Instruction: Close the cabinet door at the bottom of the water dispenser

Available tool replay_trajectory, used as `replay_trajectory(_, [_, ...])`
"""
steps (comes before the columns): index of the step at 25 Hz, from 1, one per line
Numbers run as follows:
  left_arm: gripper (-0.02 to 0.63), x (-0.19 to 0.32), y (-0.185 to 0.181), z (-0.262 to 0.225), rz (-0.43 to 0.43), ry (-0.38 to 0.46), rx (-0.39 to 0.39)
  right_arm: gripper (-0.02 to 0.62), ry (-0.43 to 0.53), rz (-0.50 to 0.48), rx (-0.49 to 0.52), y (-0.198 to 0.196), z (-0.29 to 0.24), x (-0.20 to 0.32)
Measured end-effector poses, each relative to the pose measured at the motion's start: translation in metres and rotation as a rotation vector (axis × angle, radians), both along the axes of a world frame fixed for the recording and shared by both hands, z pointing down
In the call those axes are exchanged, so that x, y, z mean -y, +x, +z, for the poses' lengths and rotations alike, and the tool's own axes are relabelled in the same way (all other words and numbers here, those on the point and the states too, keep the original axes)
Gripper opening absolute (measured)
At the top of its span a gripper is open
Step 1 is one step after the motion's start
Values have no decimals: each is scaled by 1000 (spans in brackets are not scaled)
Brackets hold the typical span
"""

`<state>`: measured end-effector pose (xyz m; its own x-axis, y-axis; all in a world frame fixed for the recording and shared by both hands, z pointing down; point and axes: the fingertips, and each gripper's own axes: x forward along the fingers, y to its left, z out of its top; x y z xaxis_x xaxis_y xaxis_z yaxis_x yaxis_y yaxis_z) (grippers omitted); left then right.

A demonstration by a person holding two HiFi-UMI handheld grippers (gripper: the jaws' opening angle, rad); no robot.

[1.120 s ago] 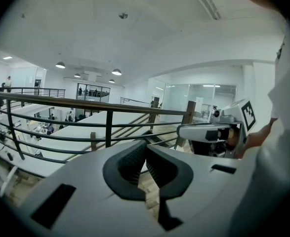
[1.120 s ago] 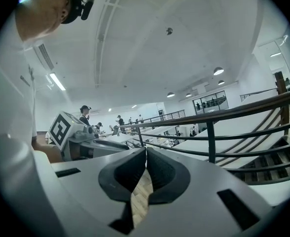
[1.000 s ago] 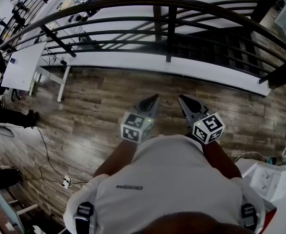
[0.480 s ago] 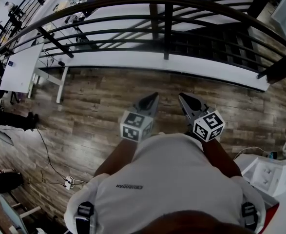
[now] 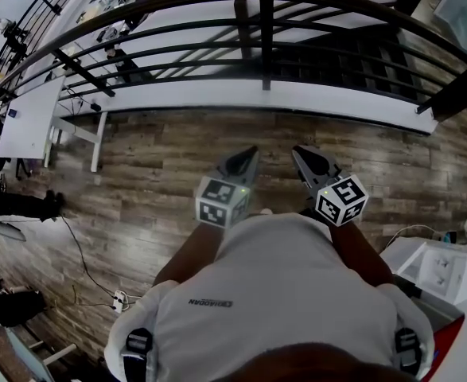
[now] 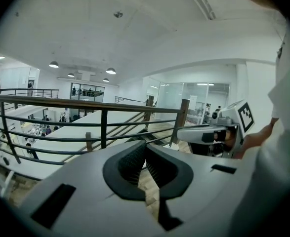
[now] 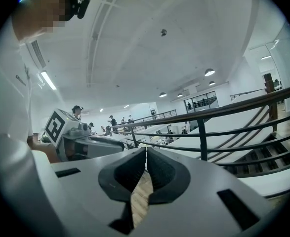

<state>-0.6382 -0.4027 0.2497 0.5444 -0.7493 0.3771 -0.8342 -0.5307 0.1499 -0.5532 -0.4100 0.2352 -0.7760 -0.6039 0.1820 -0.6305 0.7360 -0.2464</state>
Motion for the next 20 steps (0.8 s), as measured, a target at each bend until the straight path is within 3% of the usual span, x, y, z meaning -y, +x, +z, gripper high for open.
replay_trajectory(7, [-4, -6, 6, 9, 47, -25, 11, 23, 10, 39, -2, 5, -4, -8])
replay_trajectory(20, [-5, -8, 58, 11, 132, -19, 2, 23, -10, 129, -22, 62, 3, -25])
